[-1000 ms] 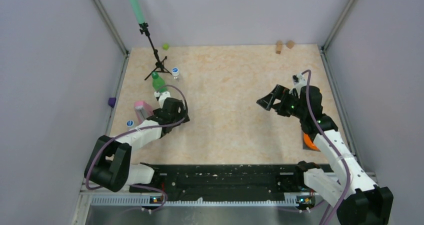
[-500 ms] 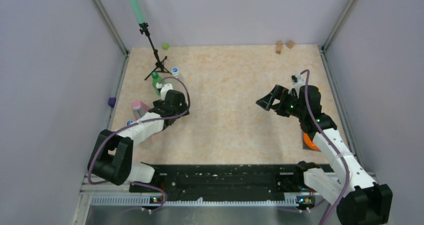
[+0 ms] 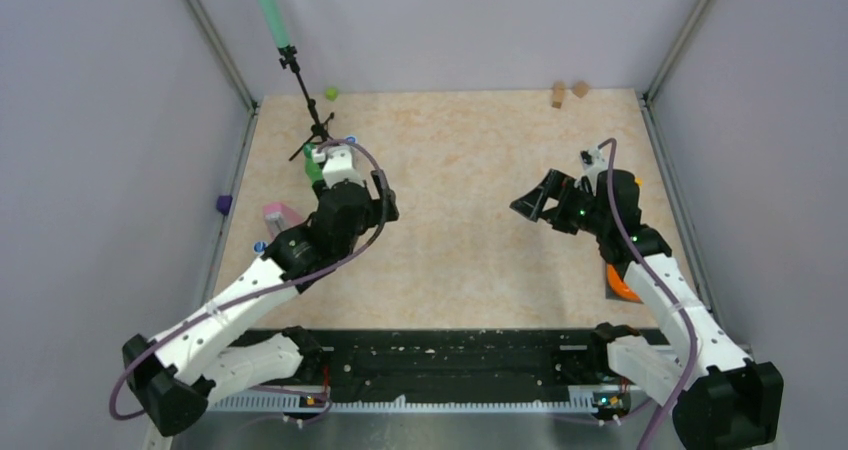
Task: Unscrew the bottle caps
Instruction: Pick up the plastic bottle at the center of the board.
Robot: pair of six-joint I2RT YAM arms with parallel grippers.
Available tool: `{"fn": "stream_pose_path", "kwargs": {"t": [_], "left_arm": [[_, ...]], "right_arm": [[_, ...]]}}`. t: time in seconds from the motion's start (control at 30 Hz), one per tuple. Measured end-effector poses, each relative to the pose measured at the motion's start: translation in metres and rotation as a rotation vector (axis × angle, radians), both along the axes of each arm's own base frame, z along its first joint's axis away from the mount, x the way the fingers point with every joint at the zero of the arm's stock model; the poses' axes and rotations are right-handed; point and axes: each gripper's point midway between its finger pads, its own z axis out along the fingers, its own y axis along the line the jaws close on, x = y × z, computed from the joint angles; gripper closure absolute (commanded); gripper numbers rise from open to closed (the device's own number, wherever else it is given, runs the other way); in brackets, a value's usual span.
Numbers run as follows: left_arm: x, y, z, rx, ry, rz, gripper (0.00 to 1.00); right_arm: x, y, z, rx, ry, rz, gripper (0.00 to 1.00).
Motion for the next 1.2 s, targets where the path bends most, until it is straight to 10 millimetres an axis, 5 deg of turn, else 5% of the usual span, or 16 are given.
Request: {"fn": "stream_pose_path", "kwargs": {"t": [0.1, 0.4, 0.7, 1.0, 1.2], "left_arm": [[-0.011, 0.018, 0.022, -0.03, -0.032, 0.077, 0.13], [-0.048, 0.094, 0.04, 0.004, -0.018, 0.363, 0.17], [-0.072, 0.139, 0.068, 0.074, -0.003, 0.539, 0.17], [-0.102, 0.174, 0.038, 0.159, 0.055, 0.646, 0.23], [-0.114, 0.191, 0.037, 0.14, 0.029, 0.668, 0.22]], "right_arm": [[0.001, 0.001, -0.001, 0.002, 0.002, 0.002, 0.01], [0.003, 0.002, -0.006, -0.001, 0.016, 0.01, 0.01], [0.001, 0.002, -0.012, -0.001, 0.027, 0.011, 0.01], [0.002, 0.002, -0.014, 0.0, 0.028, 0.007, 0.01], [0.003, 0.002, -0.013, 0.001, 0.022, 0.006, 0.01]]}}
